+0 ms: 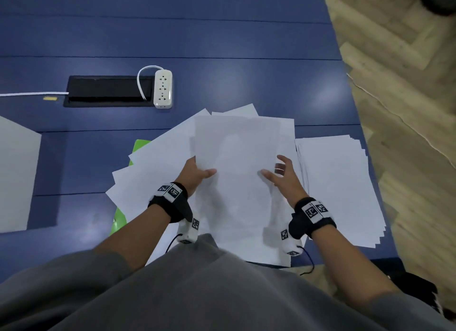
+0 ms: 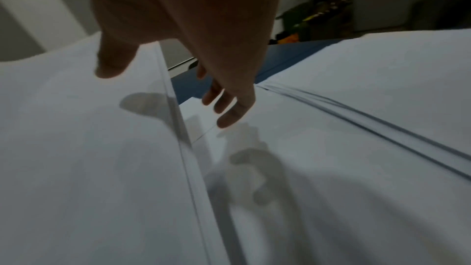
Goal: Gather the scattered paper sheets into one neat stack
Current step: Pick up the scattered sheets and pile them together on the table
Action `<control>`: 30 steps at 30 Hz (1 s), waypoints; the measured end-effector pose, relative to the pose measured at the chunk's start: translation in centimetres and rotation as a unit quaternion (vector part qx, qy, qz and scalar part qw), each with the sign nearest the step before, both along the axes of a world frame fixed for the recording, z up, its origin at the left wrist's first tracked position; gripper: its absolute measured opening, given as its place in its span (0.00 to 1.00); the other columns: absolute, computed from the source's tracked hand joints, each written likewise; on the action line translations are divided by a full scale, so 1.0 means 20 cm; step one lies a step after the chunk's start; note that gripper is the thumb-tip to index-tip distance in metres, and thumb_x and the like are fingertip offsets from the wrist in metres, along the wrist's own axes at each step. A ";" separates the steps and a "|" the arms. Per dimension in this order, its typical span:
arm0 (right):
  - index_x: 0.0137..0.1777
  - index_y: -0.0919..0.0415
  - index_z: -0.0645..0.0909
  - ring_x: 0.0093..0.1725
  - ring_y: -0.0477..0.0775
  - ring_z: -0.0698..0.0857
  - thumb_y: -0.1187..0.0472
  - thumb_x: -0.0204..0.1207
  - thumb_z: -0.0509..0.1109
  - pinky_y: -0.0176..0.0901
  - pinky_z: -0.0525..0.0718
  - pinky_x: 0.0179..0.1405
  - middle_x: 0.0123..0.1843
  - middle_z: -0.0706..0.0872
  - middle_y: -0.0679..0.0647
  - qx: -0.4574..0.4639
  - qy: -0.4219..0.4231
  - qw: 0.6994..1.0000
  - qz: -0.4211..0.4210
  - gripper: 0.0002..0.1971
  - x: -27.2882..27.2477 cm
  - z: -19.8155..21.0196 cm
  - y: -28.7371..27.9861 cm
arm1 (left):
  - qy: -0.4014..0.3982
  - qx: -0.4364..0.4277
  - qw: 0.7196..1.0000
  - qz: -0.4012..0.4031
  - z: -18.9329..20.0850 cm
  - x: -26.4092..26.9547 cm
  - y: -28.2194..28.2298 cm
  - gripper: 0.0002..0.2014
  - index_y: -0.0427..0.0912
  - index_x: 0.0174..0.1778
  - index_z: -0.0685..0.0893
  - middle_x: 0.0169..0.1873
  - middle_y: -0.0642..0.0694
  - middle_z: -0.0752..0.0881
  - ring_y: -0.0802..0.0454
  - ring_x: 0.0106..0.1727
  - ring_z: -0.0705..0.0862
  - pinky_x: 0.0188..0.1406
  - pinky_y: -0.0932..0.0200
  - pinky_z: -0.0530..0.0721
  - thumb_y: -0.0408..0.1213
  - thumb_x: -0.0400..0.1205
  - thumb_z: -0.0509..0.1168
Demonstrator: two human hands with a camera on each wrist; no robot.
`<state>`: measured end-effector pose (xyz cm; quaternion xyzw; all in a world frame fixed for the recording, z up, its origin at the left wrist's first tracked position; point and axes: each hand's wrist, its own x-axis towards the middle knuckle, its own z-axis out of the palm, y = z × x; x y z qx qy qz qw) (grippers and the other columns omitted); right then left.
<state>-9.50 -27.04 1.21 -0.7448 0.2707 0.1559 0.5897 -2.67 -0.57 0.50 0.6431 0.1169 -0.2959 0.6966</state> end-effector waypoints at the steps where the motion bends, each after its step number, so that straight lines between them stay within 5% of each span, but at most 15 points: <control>1: 0.76 0.47 0.63 0.70 0.48 0.77 0.41 0.65 0.79 0.47 0.75 0.69 0.69 0.77 0.48 0.029 0.002 1.000 0.007 0.42 -0.03 0.01 -0.05 | 0.004 -0.014 1.000 -0.014 0.02 0.00 -0.05 0.34 0.32 0.65 0.79 0.57 0.35 0.87 0.39 0.56 0.87 0.58 0.45 0.84 0.35 0.62 0.78; 5: 0.72 0.62 0.74 0.65 0.52 0.84 0.57 0.68 0.78 0.37 0.84 0.55 0.65 0.86 0.54 0.167 -0.012 0.986 -0.009 0.32 -0.14 0.07 -0.23 | 0.033 -0.064 0.994 -0.085 0.09 -0.01 -0.30 0.38 0.31 0.66 0.77 0.52 0.41 0.88 0.48 0.51 0.89 0.51 0.55 0.87 0.34 0.59 0.78; 9: 0.61 0.65 0.82 0.58 0.62 0.88 0.49 0.46 0.89 0.55 0.85 0.58 0.57 0.89 0.60 0.123 -0.022 0.988 -0.089 0.41 -0.25 0.05 -0.44 | 0.058 -0.026 0.991 -0.122 0.07 -0.03 -0.55 0.26 0.28 0.68 0.76 0.56 0.36 0.86 0.41 0.55 0.86 0.56 0.50 0.86 0.19 0.73 0.71; 14: 0.58 0.61 0.83 0.58 0.61 0.86 0.70 0.68 0.78 0.53 0.82 0.62 0.56 0.89 0.58 -0.044 0.006 0.994 -0.104 0.18 -0.35 0.04 -0.68 | 0.049 0.046 0.984 -0.163 -0.01 -0.18 -0.89 0.23 0.35 0.67 0.78 0.58 0.39 0.85 0.42 0.58 0.84 0.57 0.52 0.83 0.17 0.75 0.65; 18: 0.74 0.67 0.69 0.69 0.55 0.74 0.70 0.76 0.72 0.39 0.67 0.66 0.67 0.77 0.56 -0.164 0.056 0.980 -0.100 0.27 -0.35 0.01 -0.84 | 0.066 0.107 0.970 -0.208 -0.05 -0.23 -1.14 0.19 0.38 0.64 0.78 0.43 0.48 0.81 0.54 0.39 0.77 0.28 0.68 0.73 0.22 0.79 0.57; 23: 0.72 0.60 0.68 0.63 0.64 0.81 0.71 0.75 0.70 0.48 0.77 0.60 0.64 0.82 0.61 -0.245 0.064 0.964 -0.079 0.26 -0.32 -0.06 -1.02 | 0.051 0.208 0.937 -0.275 -0.12 -0.20 -1.38 0.17 0.30 0.61 0.79 0.55 0.34 0.84 0.38 0.54 0.84 0.49 0.50 0.84 0.30 0.76 0.62; 26: 0.73 0.57 0.65 0.61 0.65 0.82 0.74 0.75 0.68 0.54 0.80 0.58 0.63 0.82 0.62 -0.270 0.053 0.958 -0.080 0.29 -0.28 -0.05 -1.09 | 0.016 0.259 0.922 -0.288 -0.18 -0.17 -1.48 0.09 0.33 0.48 0.80 0.44 0.36 0.84 0.36 0.52 0.86 0.48 0.50 0.87 0.29 0.73 0.65; 30: 0.79 0.51 0.56 0.53 0.65 0.83 0.75 0.75 0.64 0.47 0.77 0.44 0.57 0.82 0.62 -0.315 0.079 0.945 -0.041 0.36 -0.23 -0.06 -1.14 | -0.022 0.303 0.900 -0.313 -0.18 -0.14 -1.56 0.04 0.36 0.40 0.75 0.41 0.38 0.81 0.36 0.53 0.85 0.47 0.48 0.87 0.24 0.76 0.64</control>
